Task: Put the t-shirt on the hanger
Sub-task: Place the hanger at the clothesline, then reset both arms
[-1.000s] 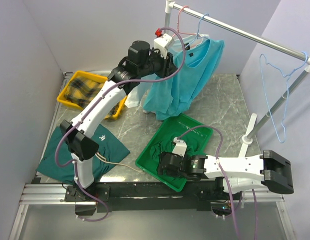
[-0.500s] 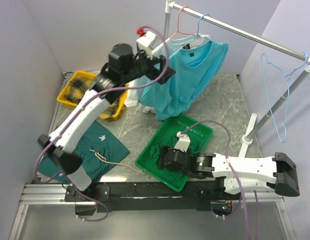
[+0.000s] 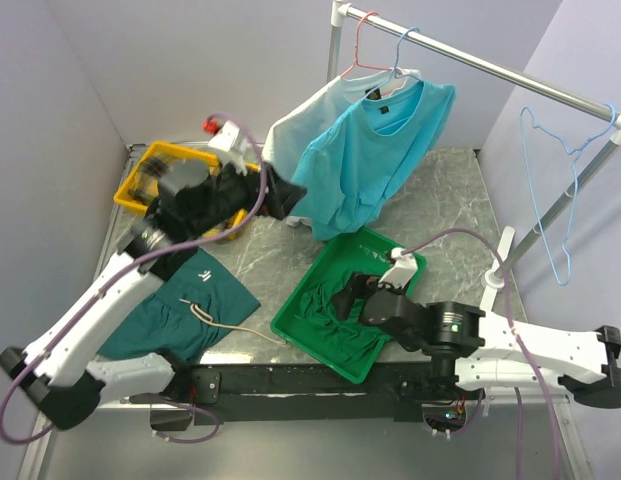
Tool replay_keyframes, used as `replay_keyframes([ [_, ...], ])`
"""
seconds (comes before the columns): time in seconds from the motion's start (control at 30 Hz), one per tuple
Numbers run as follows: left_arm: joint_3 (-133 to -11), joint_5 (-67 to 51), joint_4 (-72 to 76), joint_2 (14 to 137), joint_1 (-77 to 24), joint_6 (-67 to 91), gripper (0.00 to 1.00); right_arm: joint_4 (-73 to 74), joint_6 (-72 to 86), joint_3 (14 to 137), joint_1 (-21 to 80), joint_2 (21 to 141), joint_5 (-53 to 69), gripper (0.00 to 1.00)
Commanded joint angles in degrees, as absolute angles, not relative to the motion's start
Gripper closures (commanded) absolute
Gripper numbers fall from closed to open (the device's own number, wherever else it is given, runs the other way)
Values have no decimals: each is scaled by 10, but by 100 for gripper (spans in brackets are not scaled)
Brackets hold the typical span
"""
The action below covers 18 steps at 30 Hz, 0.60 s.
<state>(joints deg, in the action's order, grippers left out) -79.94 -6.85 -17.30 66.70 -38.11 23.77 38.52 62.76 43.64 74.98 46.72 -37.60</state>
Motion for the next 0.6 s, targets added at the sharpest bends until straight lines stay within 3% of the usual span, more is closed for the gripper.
replay_keyframes([
  [0.0, -709, -12, -182, 596, -402, 286, 4, 358, 538, 463, 698, 429, -418, 0],
  [0.2, -541, 88, -176, 504, -484, 315, 4, 260, 431, 419, 558, 374, -289, 0],
  [0.33, -441, 117, -156, 468, -500, 340, 4, 231, 405, 403, 524, 368, -266, 0],
  [0.57, -388, 183, -138, 425, -502, 383, 4, 193, 403, 360, 500, 359, -237, 0],
])
